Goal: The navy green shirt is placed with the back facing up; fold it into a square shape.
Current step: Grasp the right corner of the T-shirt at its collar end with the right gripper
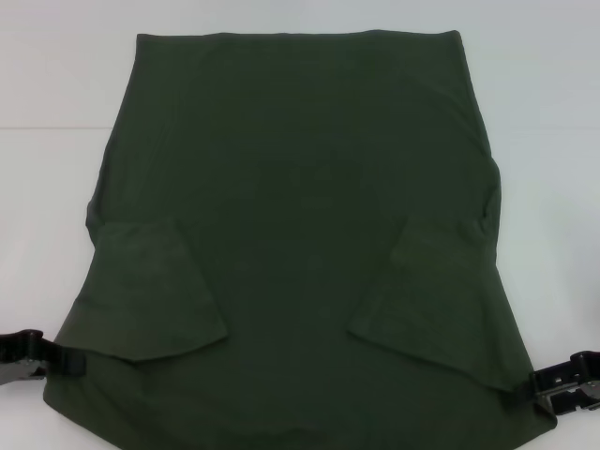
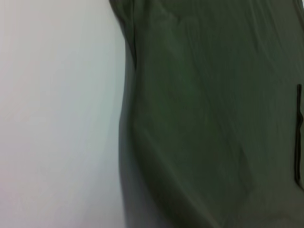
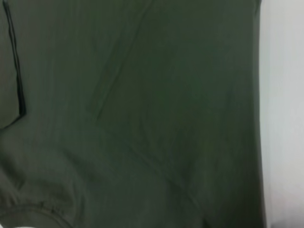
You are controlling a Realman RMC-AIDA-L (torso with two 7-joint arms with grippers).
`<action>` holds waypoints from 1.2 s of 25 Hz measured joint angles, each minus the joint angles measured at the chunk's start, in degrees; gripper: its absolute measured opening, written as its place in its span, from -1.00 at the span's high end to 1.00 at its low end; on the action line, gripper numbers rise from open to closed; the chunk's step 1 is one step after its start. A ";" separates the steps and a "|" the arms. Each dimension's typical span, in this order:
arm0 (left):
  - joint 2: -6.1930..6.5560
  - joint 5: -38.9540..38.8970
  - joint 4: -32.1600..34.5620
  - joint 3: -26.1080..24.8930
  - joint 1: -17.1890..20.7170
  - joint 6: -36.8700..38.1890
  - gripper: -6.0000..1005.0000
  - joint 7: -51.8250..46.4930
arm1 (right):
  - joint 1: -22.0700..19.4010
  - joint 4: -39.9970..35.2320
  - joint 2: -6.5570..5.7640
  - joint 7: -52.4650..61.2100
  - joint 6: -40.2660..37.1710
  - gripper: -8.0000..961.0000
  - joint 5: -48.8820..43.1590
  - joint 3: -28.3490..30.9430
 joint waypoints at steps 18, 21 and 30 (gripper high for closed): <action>-0.24 0.00 0.00 -0.04 0.08 0.11 0.92 0.13 | 1.02 0.09 1.32 -0.16 0.76 -0.68 0.12 -0.92; -0.26 0.00 0.00 -0.04 0.08 0.11 0.92 0.15 | 1.38 0.16 1.65 -0.16 0.76 -0.66 0.25 -0.95; -0.27 -0.01 0.00 -0.42 0.08 0.04 0.92 0.46 | 1.92 0.19 2.11 -0.44 0.68 -0.59 0.53 -1.23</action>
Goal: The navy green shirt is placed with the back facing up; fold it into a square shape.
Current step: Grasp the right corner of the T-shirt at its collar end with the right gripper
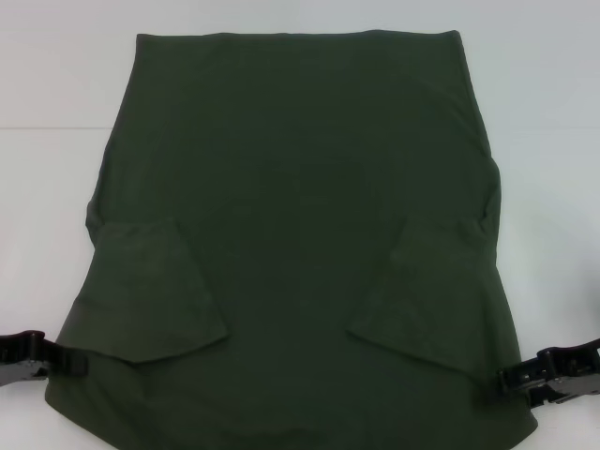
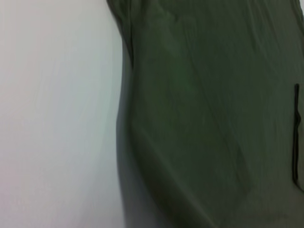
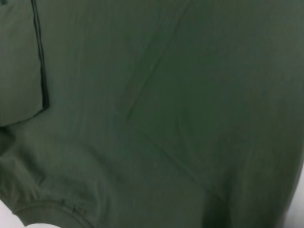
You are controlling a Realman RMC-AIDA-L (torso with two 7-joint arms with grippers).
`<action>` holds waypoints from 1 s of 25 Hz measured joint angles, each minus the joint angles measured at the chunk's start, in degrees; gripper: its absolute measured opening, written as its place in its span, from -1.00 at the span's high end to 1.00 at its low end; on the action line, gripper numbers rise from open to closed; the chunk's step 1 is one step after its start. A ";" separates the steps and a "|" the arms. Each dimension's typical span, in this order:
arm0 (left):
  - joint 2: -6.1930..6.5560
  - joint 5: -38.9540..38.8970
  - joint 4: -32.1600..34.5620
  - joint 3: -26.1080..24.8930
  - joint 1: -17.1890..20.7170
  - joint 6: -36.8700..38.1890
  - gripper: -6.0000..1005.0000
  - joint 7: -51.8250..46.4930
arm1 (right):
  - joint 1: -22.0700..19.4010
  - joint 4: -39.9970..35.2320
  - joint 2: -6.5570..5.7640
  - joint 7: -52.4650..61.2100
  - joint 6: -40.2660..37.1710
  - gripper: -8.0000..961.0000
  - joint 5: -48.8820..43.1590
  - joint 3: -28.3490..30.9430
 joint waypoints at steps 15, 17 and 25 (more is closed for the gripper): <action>0.13 -0.57 0.00 -0.50 0.01 0.08 0.92 0.16 | 2.01 2.31 0.78 -1.29 0.86 -0.45 0.01 0.53; 0.17 -0.83 0.00 -0.53 0.04 0.15 0.92 0.16 | 1.81 2.04 0.72 -1.66 0.87 -0.44 0.01 0.53; 0.18 -0.88 0.00 -0.51 0.09 0.24 0.92 0.24 | 2.06 2.28 0.46 -1.62 0.95 0.03 -0.30 0.20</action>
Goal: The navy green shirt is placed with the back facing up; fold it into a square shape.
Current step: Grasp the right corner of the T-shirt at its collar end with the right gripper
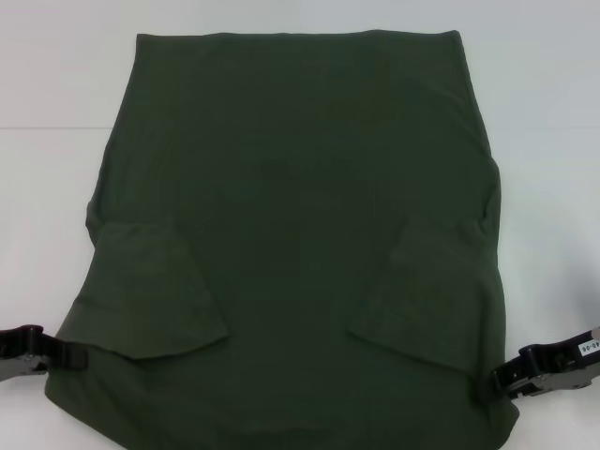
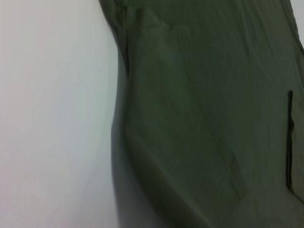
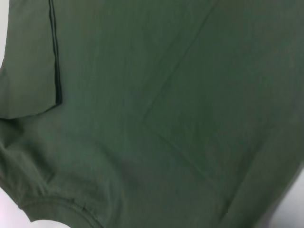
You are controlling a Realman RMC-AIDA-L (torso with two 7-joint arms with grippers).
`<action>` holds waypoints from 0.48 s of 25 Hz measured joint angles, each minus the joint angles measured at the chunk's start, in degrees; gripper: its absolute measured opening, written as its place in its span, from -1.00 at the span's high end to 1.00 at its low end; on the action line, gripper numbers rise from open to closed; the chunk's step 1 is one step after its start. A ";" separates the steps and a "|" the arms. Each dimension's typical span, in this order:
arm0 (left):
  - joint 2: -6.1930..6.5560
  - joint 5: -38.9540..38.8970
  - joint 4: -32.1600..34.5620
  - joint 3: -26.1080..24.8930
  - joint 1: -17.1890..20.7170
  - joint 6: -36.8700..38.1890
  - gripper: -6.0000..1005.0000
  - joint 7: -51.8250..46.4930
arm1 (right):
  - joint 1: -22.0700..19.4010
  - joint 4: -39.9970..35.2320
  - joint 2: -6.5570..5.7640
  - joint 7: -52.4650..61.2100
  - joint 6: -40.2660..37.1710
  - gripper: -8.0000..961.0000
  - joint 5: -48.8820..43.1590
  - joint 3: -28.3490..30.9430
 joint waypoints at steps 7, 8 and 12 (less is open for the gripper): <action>0.00 0.00 0.01 0.01 0.00 -0.07 0.92 0.02 | 0.19 0.08 0.00 0.12 -0.07 0.35 -0.07 -0.20; 0.00 0.01 0.01 0.02 0.00 -0.08 0.92 0.04 | 0.18 0.08 0.00 0.14 -0.05 0.39 -0.09 -0.25; 0.00 0.01 0.04 0.01 0.00 -0.11 0.92 0.10 | 0.17 0.08 0.00 0.19 0.00 0.91 -0.14 -0.53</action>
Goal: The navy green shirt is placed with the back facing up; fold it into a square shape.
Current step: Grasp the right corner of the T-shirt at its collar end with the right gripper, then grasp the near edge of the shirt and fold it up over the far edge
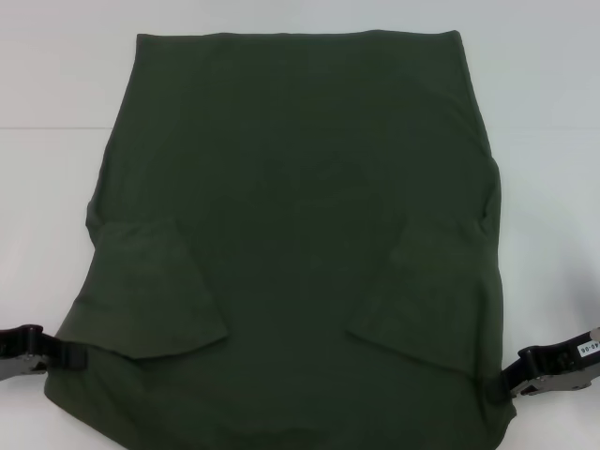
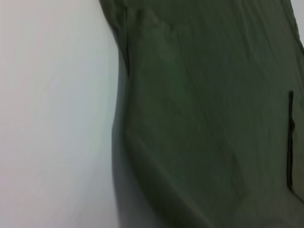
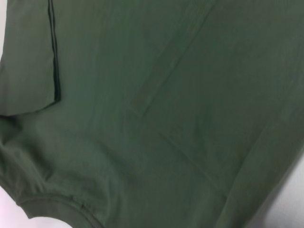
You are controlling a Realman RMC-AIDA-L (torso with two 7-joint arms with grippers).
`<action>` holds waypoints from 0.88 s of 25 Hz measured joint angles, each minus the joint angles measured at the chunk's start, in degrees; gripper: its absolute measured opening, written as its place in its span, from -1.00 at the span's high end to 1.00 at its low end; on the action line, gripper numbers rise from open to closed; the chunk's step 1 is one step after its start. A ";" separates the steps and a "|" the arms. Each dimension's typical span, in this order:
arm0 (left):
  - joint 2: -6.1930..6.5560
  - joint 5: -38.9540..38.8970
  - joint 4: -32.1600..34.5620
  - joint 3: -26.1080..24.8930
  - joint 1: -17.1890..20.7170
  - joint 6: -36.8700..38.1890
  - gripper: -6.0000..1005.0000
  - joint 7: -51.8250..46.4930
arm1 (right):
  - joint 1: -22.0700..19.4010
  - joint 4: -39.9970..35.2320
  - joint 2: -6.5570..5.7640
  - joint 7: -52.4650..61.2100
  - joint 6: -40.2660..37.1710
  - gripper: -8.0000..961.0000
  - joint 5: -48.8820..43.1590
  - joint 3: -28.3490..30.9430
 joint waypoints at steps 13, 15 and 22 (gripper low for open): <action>1.34 -1.51 -0.11 -0.01 -0.05 2.41 0.92 1.39 | 0.03 0.00 -1.30 -3.17 -4.35 0.90 0.31 -0.19; 1.54 -1.51 -0.16 0.00 0.14 3.88 0.92 1.51 | -0.09 0.00 -1.59 -4.23 -6.58 0.90 0.41 -0.11; 1.86 -0.83 -0.89 0.60 1.58 11.14 0.92 2.16 | -1.07 0.01 -1.58 -9.36 -13.70 0.91 0.09 -0.23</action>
